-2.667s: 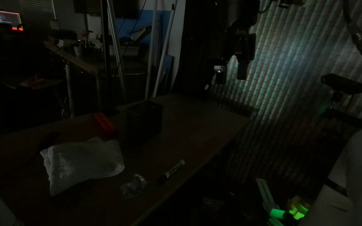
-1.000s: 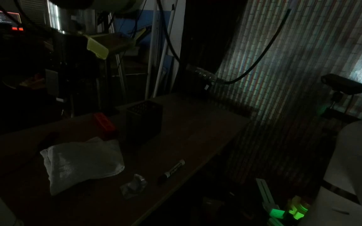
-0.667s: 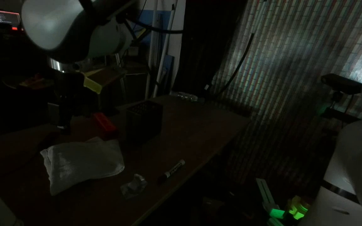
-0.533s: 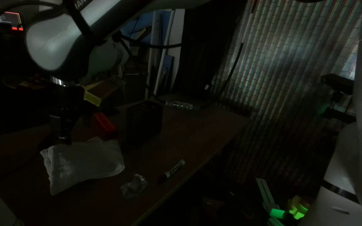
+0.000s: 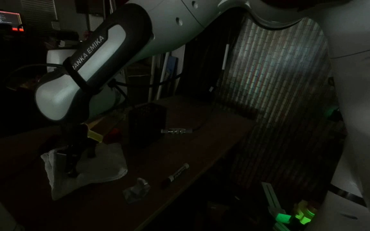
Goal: Put the towel in the box
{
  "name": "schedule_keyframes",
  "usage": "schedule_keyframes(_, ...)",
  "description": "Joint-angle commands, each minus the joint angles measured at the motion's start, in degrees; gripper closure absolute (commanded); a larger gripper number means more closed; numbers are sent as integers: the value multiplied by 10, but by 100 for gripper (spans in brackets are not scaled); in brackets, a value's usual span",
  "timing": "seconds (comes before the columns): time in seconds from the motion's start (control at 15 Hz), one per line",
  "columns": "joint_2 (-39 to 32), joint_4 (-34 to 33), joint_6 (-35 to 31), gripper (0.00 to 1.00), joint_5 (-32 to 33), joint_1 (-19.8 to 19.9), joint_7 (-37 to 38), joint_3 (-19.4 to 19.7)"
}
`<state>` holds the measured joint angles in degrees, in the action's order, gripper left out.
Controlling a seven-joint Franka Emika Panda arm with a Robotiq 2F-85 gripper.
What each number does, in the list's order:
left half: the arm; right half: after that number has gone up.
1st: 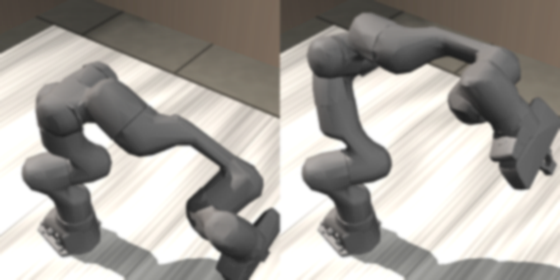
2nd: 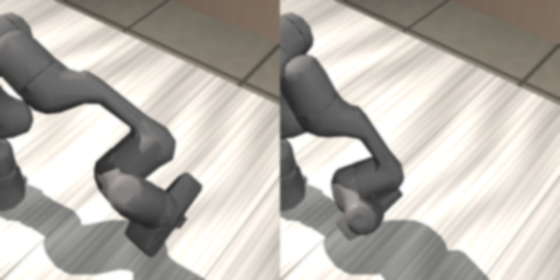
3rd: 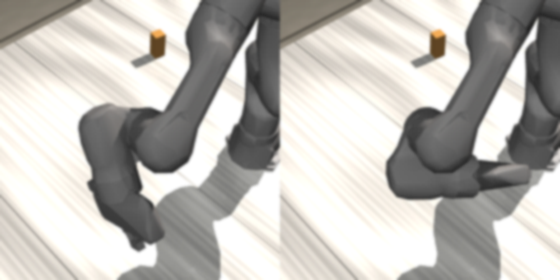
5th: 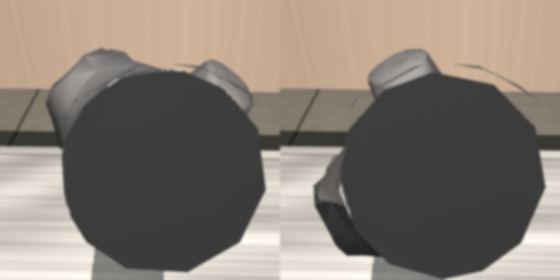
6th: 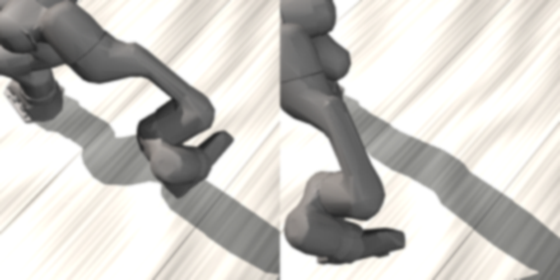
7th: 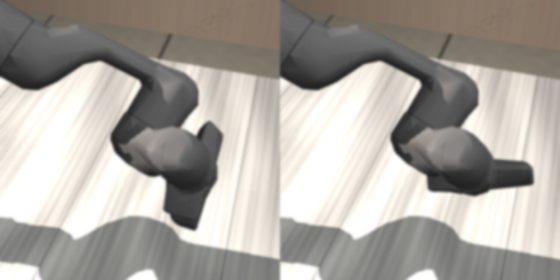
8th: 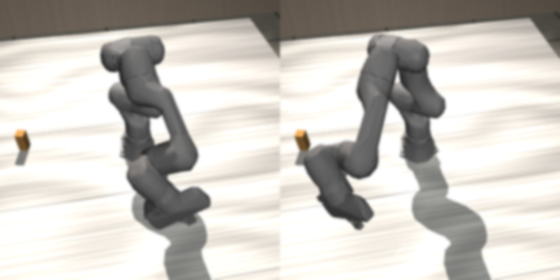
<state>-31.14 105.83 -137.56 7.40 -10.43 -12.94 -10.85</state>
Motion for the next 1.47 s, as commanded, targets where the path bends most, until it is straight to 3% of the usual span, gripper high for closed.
schedule_keyframes(0.0, -10, -6, 4, 25, -20, 5, -12, -10)
schedule_keyframes(0.13, 5, 8, 6, 34, -37, 9, -8, -16)
schedule_keyframes(0.4, 40, 33, 20, 66, -64, 9, 1, -20)
schedule_keyframes(0.73, 96, 76, 33, 100, -91, 10, 6, -22)
schedule_keyframes(1.4, 280, 160, 73, 97, -122, 15, 55, -3)
